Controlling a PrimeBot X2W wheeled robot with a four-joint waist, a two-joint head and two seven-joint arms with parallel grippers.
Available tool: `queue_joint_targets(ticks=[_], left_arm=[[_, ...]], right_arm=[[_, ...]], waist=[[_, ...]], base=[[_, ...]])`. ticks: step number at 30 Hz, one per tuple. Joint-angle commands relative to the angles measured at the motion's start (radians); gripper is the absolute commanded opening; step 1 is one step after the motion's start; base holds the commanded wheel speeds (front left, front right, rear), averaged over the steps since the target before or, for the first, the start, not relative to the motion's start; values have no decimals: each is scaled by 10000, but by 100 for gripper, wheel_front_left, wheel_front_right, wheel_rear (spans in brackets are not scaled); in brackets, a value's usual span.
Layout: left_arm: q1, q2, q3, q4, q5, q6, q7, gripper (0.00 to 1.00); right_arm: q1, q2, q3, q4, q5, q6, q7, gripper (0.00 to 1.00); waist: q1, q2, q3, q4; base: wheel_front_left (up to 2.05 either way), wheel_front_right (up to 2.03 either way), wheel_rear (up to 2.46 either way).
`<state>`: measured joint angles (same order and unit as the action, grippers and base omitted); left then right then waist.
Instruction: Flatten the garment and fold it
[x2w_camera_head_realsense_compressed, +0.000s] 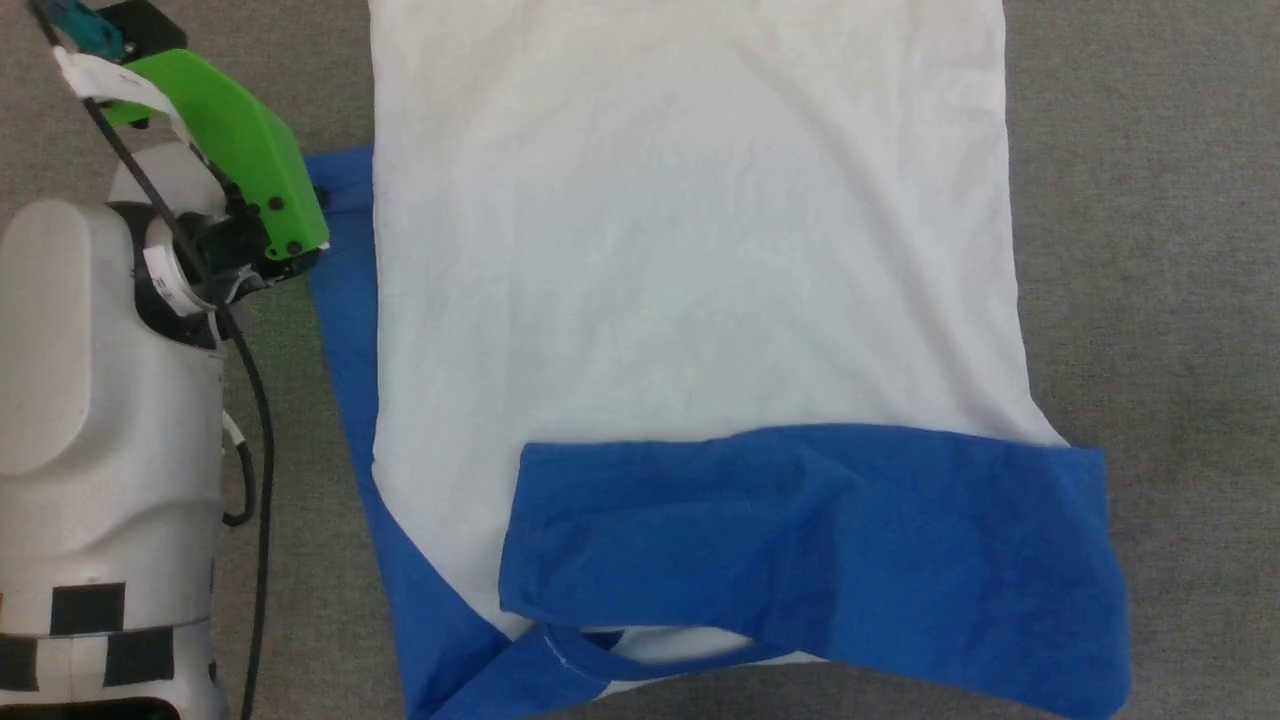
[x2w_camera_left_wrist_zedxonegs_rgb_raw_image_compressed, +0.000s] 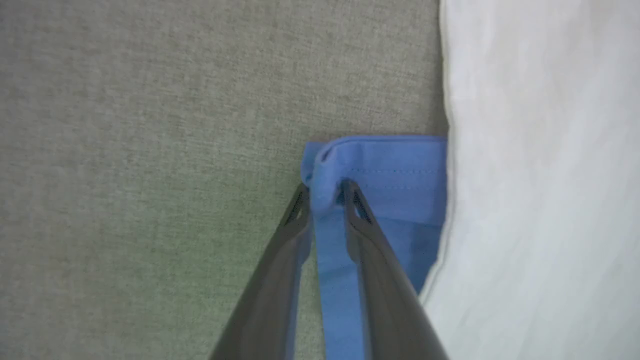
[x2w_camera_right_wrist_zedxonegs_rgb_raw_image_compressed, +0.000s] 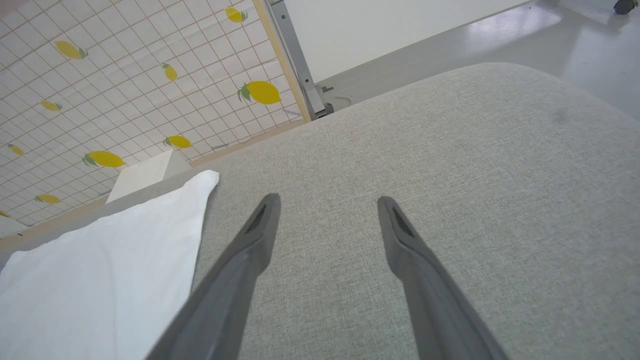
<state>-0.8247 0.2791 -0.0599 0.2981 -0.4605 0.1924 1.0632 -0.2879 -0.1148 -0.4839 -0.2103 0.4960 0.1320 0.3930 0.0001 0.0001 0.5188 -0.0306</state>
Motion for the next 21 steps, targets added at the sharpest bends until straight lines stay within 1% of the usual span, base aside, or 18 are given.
queue_joint_targets(ticks=[1,5,9,11,14,21], left_arm=[[345,-166,17,19,-134,-111,-224,0],[385,-338,368,-82,-429,-302,-1229,0],[543,-489,942,12,-755,-313,-2313,0],[727,-460,1191,93,-829,-304,-2752,0],[1077,-403,1537,190,-899,-172,-3190,0],[2260,-106,2392,212,-900,421,-3848,0]], right_arm=[[-192,-37,7,-54,76,-13,40,100],[-179,-21,6,-8,38,-13,75,100],[-101,-10,54,125,-6,-13,117,100],[-38,-15,85,197,-45,-13,133,100],[74,-2,115,282,-97,-13,173,100],[375,148,233,445,-230,-13,277,100]], waist=[[-1,-1,-11,45],[-1,-1,-164,184],[-1,-1,-566,403],[-1,-1,-877,578],[-1,-1,-1339,879],[-1,-1,-2477,1532]], base=[[0,0,0],[0,0,0],[0,0,0],[0,0,0],[0,0,0],[0,0,0]])
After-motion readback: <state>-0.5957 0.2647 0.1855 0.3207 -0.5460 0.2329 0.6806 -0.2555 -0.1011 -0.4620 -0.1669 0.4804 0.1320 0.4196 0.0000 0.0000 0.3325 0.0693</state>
